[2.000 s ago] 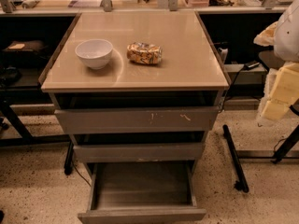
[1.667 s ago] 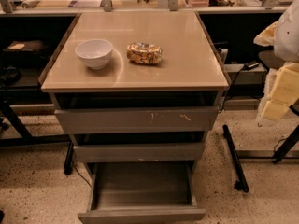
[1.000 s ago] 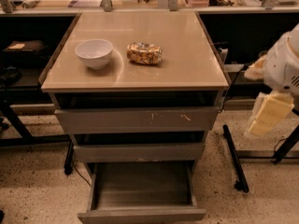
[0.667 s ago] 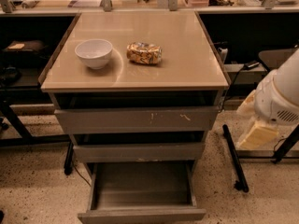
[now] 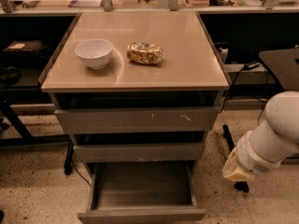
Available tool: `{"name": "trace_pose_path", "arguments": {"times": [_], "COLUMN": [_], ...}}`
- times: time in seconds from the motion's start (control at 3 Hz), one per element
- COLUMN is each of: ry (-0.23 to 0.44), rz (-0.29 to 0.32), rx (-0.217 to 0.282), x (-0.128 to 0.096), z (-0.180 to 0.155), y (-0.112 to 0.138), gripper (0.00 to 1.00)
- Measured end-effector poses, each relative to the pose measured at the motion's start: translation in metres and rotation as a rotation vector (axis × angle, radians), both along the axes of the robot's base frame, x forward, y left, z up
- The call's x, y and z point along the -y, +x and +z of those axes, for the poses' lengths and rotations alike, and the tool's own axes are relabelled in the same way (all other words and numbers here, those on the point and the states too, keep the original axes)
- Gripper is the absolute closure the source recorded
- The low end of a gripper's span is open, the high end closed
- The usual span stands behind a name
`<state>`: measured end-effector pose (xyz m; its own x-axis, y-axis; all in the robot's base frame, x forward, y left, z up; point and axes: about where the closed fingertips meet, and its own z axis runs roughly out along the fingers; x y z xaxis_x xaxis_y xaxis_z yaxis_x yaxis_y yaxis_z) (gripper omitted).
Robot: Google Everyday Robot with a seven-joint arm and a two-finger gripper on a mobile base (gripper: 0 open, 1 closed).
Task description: Close bottom drawer
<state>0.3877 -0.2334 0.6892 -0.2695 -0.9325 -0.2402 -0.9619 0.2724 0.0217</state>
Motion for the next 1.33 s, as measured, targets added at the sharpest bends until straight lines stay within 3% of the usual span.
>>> {"name": "trace_pose_path", "arguments": {"times": [0.33, 0.67, 1.0, 1.33], "ry": [0.007, 0.007, 0.043, 0.086], "rz": [0.002, 0.002, -0.033, -0.079], "rx": [-0.02, -0.021, -0.077, -0.127], "x": [-0.001, -0.001, -0.002, 0.001], "z": [-0.01, -0.01, -0.057, -0.138], "y": [-0.003, -0.003, -0.005, -0.008], "gripper": [1.0, 1.0, 1.0, 1.0]}}
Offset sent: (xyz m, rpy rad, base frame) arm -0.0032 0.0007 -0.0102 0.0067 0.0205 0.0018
